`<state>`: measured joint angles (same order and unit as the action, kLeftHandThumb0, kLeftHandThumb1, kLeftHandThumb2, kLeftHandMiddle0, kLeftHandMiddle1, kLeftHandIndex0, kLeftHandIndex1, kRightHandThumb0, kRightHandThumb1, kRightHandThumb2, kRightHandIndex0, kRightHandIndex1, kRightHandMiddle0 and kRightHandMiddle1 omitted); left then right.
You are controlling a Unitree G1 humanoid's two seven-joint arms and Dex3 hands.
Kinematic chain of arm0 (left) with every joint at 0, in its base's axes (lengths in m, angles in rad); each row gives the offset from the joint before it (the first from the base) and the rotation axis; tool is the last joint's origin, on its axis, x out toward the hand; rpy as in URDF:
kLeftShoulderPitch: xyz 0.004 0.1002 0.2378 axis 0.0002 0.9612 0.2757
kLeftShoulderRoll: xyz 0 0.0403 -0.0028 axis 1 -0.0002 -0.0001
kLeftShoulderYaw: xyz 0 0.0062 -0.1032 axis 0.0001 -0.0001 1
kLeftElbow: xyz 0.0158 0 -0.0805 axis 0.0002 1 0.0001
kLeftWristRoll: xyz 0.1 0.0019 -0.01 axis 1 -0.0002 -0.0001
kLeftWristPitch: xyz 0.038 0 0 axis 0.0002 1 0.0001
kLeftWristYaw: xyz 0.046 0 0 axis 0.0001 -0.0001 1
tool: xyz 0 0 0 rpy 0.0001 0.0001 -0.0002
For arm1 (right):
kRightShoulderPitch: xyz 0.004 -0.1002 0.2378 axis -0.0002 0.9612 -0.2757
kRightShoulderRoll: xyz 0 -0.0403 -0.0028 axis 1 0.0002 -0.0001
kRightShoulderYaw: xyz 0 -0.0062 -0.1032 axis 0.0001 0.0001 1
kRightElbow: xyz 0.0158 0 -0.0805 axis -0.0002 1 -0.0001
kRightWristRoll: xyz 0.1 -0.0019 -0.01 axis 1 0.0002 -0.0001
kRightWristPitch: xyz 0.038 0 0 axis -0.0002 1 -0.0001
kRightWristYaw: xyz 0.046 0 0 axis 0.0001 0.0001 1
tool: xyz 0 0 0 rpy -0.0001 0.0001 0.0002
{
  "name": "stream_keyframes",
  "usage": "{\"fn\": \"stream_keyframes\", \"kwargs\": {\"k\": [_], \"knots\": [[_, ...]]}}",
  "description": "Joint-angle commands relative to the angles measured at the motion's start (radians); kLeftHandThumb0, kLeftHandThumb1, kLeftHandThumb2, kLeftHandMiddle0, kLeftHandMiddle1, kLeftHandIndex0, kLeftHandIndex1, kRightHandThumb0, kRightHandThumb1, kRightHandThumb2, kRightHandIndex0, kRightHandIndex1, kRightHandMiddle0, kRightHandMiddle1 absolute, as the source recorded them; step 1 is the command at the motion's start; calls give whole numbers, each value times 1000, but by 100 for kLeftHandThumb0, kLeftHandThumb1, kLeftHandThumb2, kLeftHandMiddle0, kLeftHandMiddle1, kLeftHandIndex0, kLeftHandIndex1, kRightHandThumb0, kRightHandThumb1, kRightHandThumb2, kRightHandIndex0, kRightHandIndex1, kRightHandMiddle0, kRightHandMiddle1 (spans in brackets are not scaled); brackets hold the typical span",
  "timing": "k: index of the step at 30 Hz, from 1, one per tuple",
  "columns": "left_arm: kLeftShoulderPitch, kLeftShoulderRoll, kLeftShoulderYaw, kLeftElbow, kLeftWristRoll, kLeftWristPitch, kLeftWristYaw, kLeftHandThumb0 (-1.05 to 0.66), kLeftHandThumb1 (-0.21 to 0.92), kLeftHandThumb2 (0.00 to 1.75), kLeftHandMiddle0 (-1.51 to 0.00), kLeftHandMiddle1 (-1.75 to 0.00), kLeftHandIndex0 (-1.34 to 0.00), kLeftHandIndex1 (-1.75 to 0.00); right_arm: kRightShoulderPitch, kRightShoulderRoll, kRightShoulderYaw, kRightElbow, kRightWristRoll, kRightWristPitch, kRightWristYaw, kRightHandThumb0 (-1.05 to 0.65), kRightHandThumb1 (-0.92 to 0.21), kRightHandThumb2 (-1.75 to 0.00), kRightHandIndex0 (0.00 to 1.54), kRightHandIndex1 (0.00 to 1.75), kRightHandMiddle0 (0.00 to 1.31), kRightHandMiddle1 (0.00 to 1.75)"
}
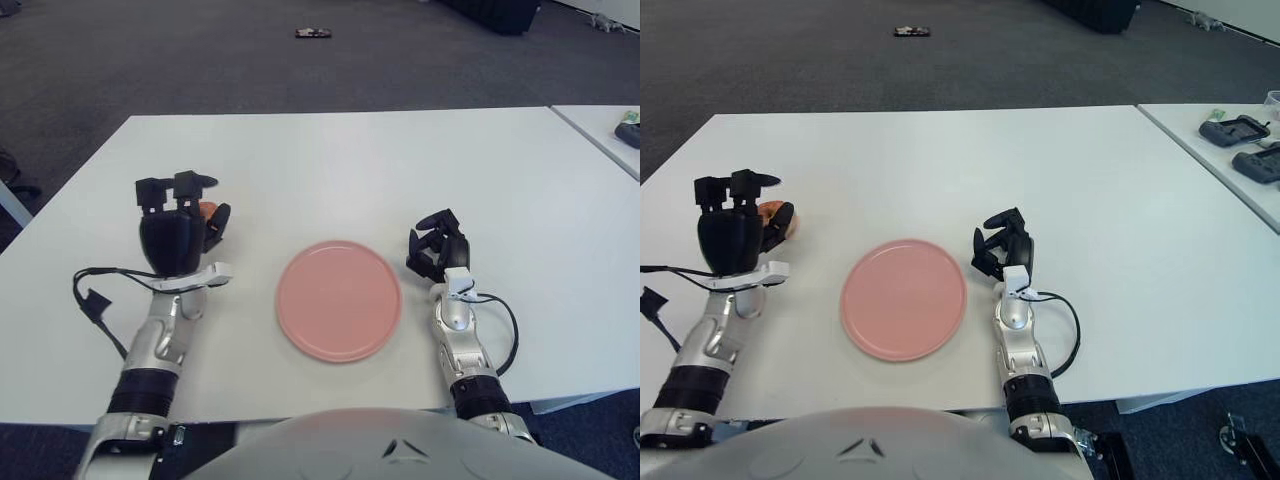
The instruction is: Put the apple into the plate.
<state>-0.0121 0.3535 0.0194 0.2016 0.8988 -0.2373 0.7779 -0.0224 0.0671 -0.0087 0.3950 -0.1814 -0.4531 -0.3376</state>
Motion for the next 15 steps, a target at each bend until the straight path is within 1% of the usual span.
{"fn": "stream_keyframes", "kwargs": {"k": [1,2,3,5,7,9,11,15], "knots": [[-29,31,-23,26,4,17,-11,-88,50,88,0,-57,0,-54,-12,-1,1,8,-9,-14,-7,-41,-53,-105,70,163,44,175],[-37,43,-27,35,-1,26,-38,-90,50,87,0,-51,0,-47,-11,-1,2,5,-10,-9,-8,-41,-54,-105,70,163,44,175],[-41,53,-30,41,-6,34,-57,-94,52,86,0,-36,0,-31,-10,0,2,3,-11,-6,-8,-41,-54,-105,70,163,44,175],[-47,72,-38,49,-8,58,-102,-99,54,84,0,-17,0,-14,-9,0,2,0,-11,-2,-8,-41,-54,-104,70,164,43,175],[-52,86,-45,58,-10,72,-126,-102,55,81,0,-9,0,-7,-8,-1,3,-1,-11,-3,-7,-41,-54,-104,69,164,43,175],[-61,99,-53,74,-13,81,-142,-103,57,80,0,-4,0,-4,-8,-3,2,2,-9,-6,-5,-41,-54,-104,69,164,43,175],[-70,108,-60,89,-17,87,-152,-104,57,78,0,-2,0,-2,-8,-4,2,4,-8,-7,-3,-41,-55,-104,68,164,43,175],[-123,134,-84,176,-39,78,-185,-105,59,74,0,0,0,0,-7,-3,-2,7,0,-9,1,-41,-56,-102,66,163,42,175]]}}
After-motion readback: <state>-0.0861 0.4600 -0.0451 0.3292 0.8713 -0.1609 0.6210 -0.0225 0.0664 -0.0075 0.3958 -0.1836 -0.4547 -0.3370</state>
